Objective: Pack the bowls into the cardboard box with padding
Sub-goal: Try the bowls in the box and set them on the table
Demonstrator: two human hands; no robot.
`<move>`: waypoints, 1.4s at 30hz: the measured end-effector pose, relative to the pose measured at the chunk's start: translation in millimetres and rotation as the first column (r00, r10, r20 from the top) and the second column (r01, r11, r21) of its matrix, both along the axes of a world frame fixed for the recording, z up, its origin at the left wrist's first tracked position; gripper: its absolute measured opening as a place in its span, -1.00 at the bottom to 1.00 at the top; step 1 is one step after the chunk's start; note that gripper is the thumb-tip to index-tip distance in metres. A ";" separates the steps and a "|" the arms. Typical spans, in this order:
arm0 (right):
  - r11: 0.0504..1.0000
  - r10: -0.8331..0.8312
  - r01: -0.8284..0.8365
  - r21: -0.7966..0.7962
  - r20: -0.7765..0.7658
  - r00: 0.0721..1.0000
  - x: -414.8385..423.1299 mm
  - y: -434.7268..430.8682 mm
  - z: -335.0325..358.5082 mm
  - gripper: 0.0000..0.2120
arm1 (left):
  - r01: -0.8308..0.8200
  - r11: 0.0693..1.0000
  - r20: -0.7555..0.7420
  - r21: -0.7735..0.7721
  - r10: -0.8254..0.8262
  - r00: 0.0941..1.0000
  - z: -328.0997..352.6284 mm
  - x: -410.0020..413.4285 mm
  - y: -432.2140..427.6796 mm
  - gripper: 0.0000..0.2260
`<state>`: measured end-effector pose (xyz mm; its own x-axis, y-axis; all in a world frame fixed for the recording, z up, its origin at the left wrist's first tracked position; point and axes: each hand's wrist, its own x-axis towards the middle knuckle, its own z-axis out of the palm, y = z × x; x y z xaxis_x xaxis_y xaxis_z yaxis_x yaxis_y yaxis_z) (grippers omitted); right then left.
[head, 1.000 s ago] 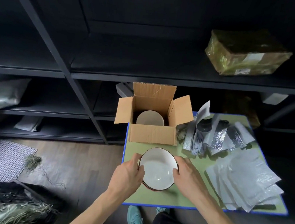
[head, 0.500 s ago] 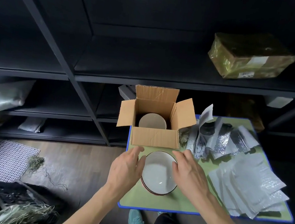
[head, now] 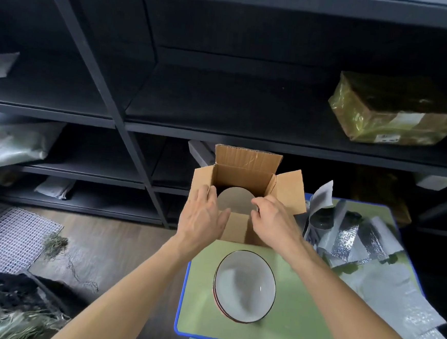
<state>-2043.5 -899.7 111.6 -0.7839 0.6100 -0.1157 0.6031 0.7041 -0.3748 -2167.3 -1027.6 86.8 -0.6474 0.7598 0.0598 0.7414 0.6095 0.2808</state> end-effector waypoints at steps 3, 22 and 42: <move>0.999 0.006 -0.001 -0.034 0.137 0.991 -23.8 9.4 -5.2 -0.67 | -0.044 0.999 0.014 -0.016 0.044 0.999 -6.8 -1.7 7.2 -0.39; 0.994 -0.071 0.106 -0.031 0.553 0.830 -89.8 36.7 -50.7 -0.52 | -0.117 0.990 0.131 0.074 0.106 0.986 -26.1 -6.1 9.8 -0.22; 0.986 -0.167 0.167 0.011 0.185 0.968 -54.4 33.6 26.5 -0.75 | -0.129 0.979 0.150 0.156 0.106 0.983 3.3 -14.8 9.6 -0.53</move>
